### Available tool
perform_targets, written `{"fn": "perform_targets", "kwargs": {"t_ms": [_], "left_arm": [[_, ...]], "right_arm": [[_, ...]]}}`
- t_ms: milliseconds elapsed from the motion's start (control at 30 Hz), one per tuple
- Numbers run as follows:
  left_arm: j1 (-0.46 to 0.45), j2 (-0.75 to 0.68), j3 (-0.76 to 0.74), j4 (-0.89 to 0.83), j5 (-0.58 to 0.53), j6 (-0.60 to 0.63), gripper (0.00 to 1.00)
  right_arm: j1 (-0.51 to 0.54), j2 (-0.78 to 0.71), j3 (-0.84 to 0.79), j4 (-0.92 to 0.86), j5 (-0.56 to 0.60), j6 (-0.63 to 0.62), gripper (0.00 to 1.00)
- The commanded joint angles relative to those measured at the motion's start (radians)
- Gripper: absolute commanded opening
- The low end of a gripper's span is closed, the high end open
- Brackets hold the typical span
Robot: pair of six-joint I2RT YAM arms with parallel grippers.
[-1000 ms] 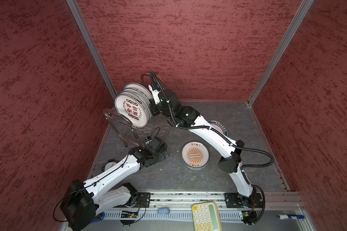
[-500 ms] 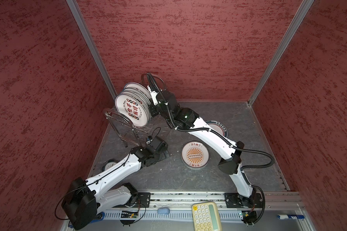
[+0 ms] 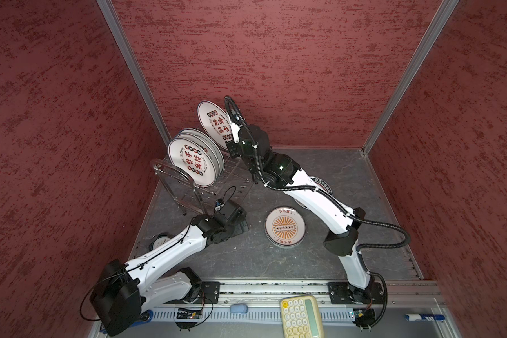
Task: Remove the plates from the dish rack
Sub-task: 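Lift the red-lettered plate up out of the rack with the right gripper, then carry the plate toward the left gripper while left gripper reaches to meet it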
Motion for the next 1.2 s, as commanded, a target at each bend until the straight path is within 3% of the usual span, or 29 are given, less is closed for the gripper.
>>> {"fn": "perform_targets", "kwargs": {"t_ms": [0,167,333,567,700,867,1000,1167], "left_arm": [[-0.01,0.006,0.034,0.076,0.012,0.025,0.99],[-0.021,0.012,0.041,0.099,0.02,0.037,0.99],[-0.031,0.032,0.063,0.128,0.03,0.045,1.0],[-0.068,0.098,0.124,0.189,0.072,0.076,0.99],[-0.088,0.148,0.172,0.211,0.074,0.102,1.0],[-0.107,0.201,0.212,0.315,0.096,0.131,0.99],[-0.106,0.269,0.245,0.422,0.14,0.141,1.0],[-0.103,0.377,0.301,0.563,0.22,0.142,1.0]], "right_arm": [[-0.001,-0.081,0.013,0.143,0.062,-0.078,0.0],[-0.017,-0.139,0.017,0.164,0.14,-0.154,0.0],[-0.079,-0.247,-0.079,0.073,0.209,-0.099,0.0],[-0.207,-0.556,-0.568,0.08,0.213,0.099,0.0],[-0.301,-0.726,-0.805,-0.002,0.178,0.258,0.0],[-0.453,-0.897,-1.067,-0.108,-0.03,0.454,0.0],[-0.594,-1.03,-1.27,-0.085,-0.358,0.57,0.0],[-0.702,-1.123,-1.423,-0.052,-0.619,0.638,0.0]]}}
